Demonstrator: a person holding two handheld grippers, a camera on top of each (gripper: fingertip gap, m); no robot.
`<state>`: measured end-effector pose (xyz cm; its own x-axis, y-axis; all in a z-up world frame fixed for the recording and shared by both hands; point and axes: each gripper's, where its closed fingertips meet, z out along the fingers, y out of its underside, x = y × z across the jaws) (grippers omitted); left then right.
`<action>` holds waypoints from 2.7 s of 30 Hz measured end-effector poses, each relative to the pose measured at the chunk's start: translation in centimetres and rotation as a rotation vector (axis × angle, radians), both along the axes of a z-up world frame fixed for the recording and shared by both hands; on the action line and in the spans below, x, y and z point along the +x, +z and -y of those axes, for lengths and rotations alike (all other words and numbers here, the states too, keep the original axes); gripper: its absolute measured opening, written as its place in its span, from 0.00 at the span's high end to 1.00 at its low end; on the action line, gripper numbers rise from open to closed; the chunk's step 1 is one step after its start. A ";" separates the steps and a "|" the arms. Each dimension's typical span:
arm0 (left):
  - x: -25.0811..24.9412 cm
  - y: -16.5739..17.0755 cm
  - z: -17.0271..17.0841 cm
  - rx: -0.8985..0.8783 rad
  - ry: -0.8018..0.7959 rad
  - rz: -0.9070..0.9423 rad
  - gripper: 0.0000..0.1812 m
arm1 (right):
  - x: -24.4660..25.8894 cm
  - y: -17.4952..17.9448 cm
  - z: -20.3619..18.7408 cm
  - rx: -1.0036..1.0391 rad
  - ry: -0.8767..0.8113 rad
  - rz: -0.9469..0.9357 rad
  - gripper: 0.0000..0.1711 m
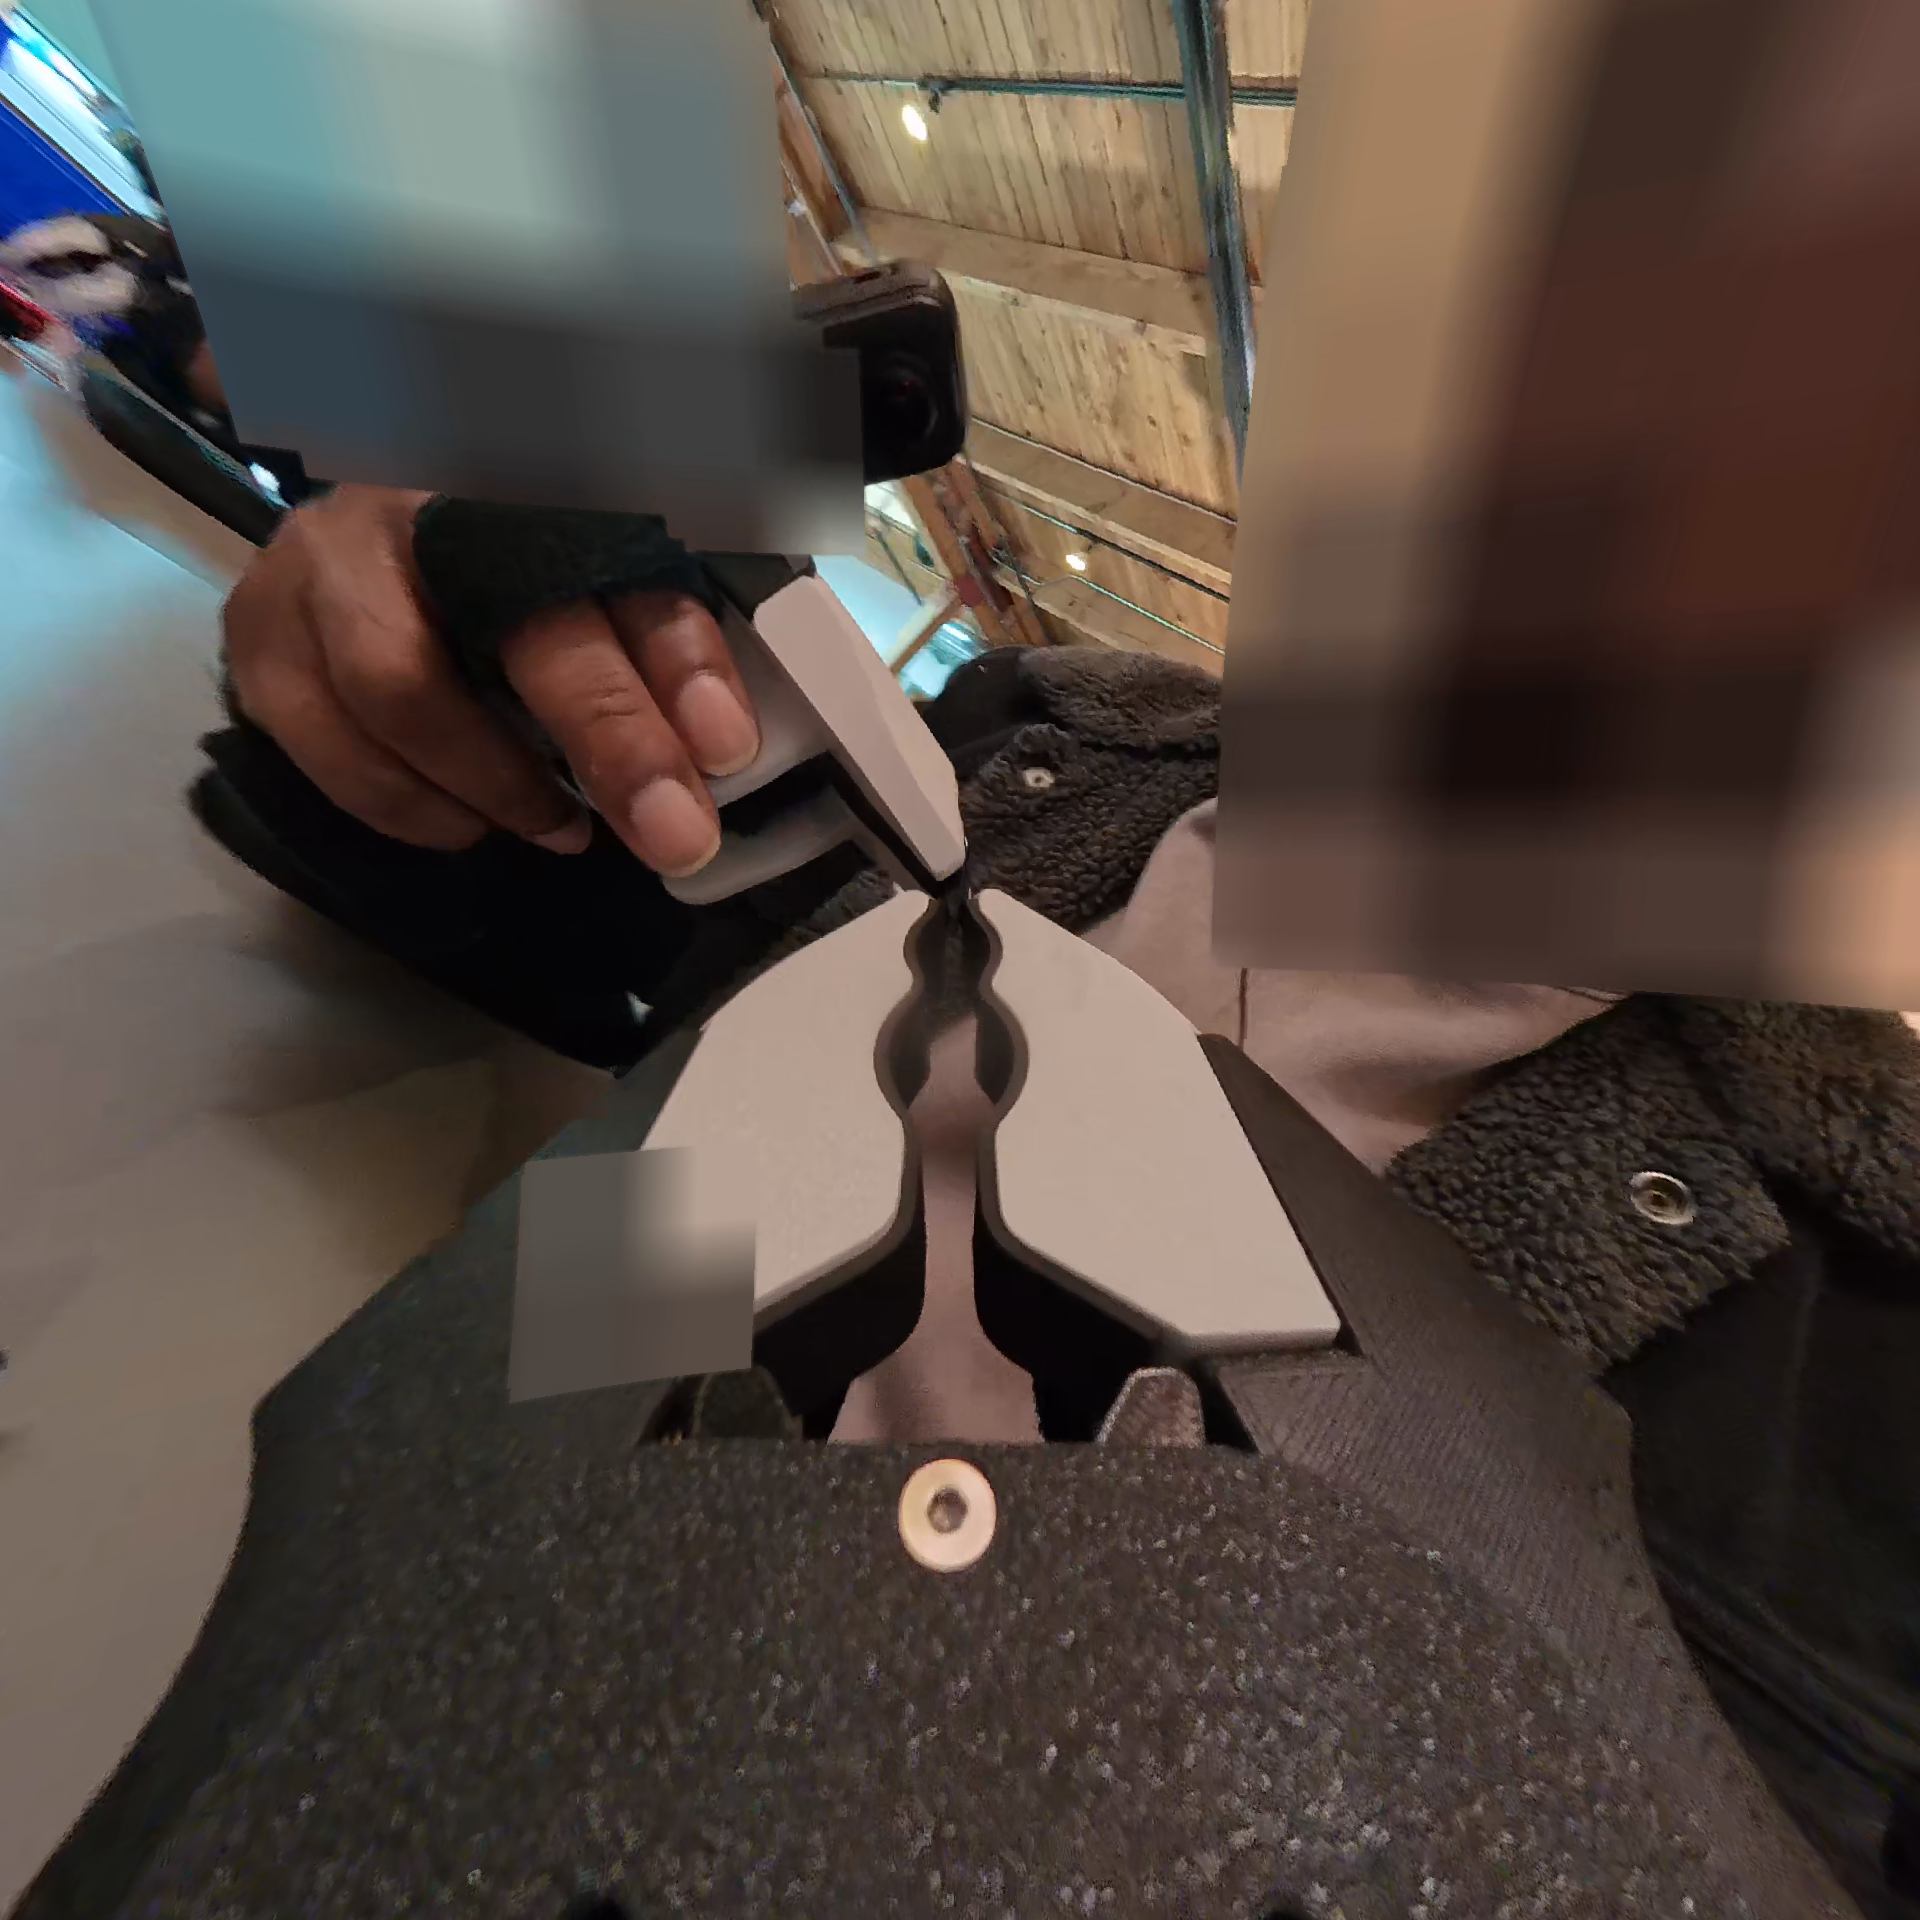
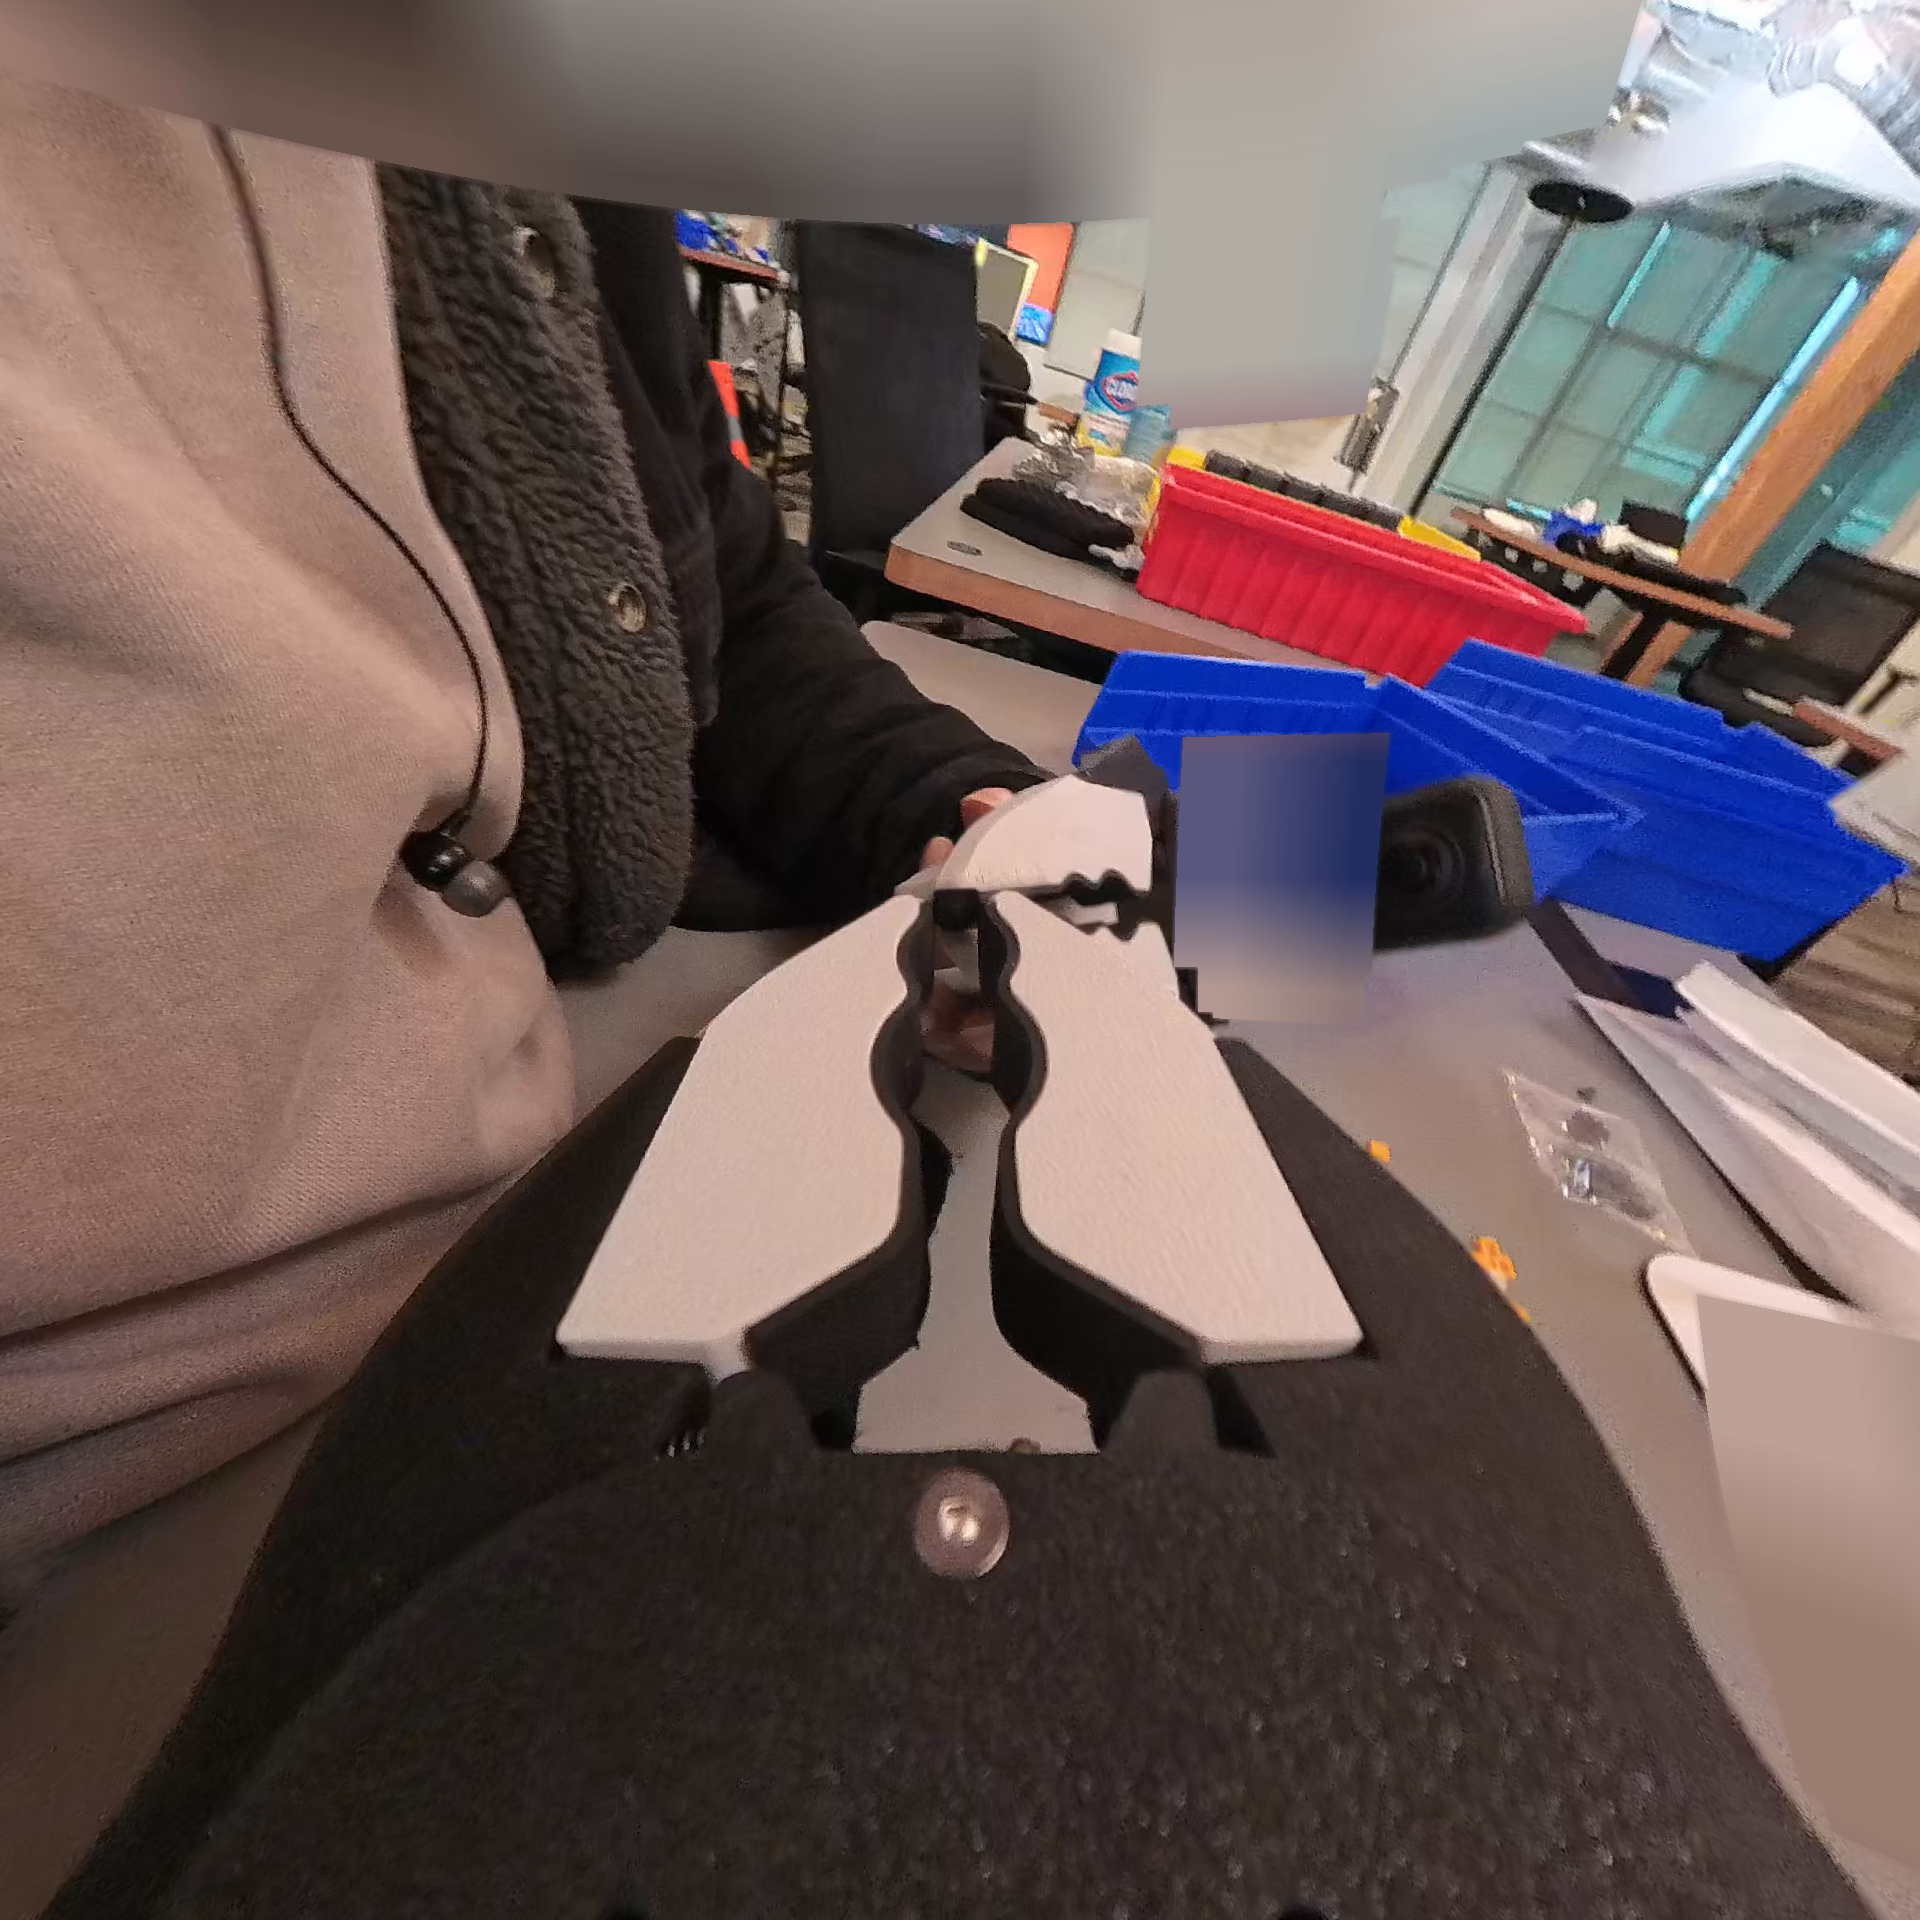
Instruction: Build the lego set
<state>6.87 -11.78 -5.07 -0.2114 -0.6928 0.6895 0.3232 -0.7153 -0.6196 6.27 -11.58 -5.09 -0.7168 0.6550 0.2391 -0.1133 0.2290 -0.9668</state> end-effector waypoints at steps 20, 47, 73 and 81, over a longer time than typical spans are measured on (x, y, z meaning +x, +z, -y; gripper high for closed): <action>-2.6 -5.9 -4.6 0.550 0.597 -0.975 0.96 | -2.6 -5.1 -4.0 -0.038 -0.161 0.345 0.95; -3.7 -10.3 -4.8 0.360 0.456 -1.040 0.96 | -1.7 -15.9 -6.3 0.427 -0.207 0.652 0.93; -4.4 -10.3 -5.1 0.373 0.487 -1.055 0.96 | -4.6 -10.1 -4.6 -0.071 -0.179 0.485 0.95; -4.4 -10.8 -5.0 0.378 0.465 -1.080 0.96 | -4.7 -10.6 -4.4 -0.080 -0.166 0.507 0.95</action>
